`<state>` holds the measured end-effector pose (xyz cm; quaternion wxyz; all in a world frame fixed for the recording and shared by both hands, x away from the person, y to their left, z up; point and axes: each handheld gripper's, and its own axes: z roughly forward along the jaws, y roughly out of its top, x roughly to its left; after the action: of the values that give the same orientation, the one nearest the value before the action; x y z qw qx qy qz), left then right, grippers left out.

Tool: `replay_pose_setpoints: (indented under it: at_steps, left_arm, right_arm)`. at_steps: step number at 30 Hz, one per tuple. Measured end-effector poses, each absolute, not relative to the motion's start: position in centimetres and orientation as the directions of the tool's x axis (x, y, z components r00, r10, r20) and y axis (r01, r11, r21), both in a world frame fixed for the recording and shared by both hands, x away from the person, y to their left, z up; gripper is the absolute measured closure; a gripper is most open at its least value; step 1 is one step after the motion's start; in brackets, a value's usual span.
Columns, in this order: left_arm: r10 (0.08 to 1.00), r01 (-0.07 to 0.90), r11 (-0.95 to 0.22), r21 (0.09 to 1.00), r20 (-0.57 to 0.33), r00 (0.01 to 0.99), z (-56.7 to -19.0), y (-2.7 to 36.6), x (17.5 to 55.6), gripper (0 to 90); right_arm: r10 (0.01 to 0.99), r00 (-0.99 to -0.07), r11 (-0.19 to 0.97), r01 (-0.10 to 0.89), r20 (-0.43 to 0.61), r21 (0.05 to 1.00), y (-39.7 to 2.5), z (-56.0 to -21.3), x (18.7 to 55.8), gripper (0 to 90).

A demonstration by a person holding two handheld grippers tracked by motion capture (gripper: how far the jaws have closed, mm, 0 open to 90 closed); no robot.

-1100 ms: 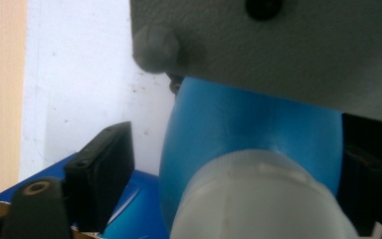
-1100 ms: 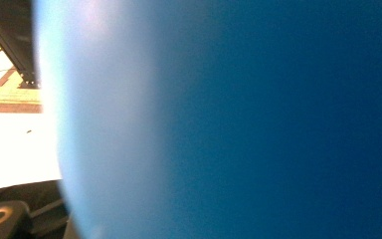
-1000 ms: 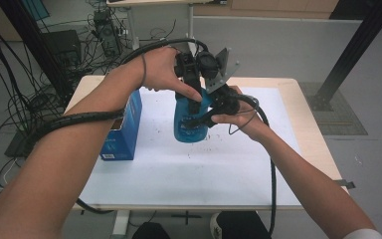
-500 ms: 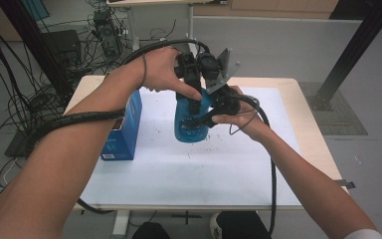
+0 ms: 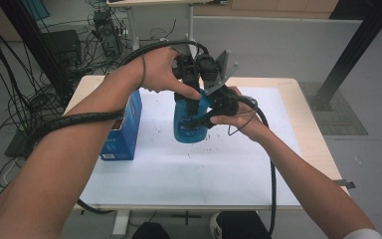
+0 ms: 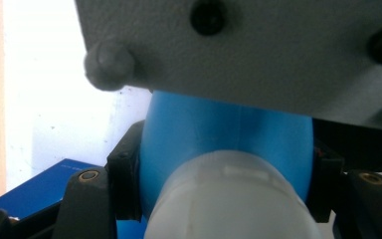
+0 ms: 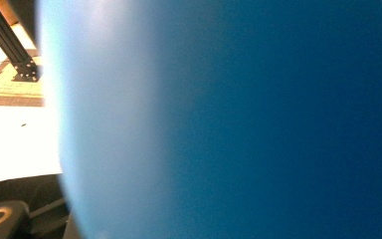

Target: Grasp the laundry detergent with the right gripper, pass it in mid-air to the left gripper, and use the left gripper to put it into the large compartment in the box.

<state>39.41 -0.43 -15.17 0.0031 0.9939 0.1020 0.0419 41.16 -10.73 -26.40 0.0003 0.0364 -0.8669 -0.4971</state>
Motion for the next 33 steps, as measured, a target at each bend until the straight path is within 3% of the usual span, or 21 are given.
replay_pose_setpoints:
  at_steps: [33]
  left_arm:
    - [0.196, 0.195, -0.981, 0.025, 0.096, 0.976, -15.06, -0.3, 39.36, 36.9]
  right_arm:
    - [-0.049, -0.998, 0.491, -0.05, -0.03, 0.87, -10.69, -26.41, 41.13, 43.2]
